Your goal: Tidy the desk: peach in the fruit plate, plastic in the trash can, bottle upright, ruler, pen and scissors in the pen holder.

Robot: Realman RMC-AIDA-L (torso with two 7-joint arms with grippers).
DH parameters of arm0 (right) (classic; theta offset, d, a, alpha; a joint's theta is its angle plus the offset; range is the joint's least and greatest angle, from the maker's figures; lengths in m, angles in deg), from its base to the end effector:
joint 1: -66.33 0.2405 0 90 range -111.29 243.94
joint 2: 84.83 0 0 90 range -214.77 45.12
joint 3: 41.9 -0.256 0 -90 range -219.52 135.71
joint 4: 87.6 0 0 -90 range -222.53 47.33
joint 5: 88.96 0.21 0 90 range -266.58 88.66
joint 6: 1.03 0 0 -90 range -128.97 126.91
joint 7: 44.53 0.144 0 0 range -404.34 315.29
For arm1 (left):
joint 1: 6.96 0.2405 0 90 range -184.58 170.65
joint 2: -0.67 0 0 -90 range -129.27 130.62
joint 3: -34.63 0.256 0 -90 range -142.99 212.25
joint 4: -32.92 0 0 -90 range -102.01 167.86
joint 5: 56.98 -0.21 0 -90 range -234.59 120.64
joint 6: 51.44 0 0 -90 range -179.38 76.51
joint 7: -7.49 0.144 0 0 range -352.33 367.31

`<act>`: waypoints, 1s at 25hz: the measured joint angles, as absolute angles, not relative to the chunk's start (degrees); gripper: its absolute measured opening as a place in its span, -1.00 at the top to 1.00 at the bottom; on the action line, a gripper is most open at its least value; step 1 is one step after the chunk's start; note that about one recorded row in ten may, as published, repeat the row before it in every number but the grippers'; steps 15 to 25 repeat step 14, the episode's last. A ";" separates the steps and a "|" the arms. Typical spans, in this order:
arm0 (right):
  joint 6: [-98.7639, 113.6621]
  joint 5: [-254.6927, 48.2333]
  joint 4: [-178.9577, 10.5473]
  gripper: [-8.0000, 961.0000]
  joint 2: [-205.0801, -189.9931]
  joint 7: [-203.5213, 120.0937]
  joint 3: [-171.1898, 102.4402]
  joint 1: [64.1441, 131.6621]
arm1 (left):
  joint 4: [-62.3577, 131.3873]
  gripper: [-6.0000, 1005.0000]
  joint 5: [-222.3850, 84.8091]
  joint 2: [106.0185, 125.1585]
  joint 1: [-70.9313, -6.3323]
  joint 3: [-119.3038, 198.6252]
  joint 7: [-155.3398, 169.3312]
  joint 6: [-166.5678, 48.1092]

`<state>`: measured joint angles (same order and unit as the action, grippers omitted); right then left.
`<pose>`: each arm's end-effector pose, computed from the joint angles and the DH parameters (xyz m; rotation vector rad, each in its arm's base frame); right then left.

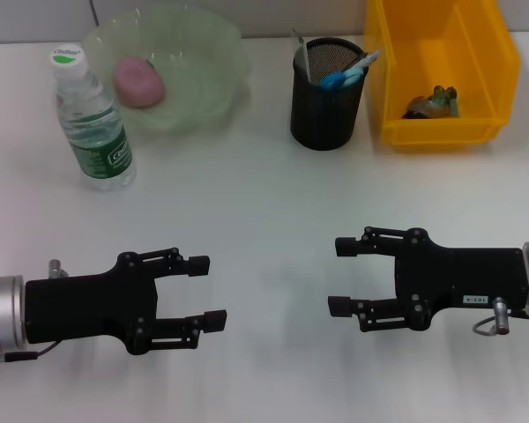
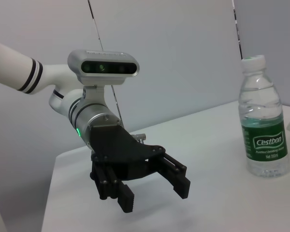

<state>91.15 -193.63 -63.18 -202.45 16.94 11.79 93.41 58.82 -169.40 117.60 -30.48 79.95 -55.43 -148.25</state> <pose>0.2706 0.2775 -0.0439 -2.9031 0.4328 0.8177 -0.2948 0.2570 -0.0265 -2.8819 -0.5433 -0.8072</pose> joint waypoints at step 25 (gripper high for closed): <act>91.06 -193.63 -63.16 -0.70 -202.51 16.82 11.80 93.09 | 58.82 -0.56 -169.75 117.78 -30.19 80.07 -54.38 -147.50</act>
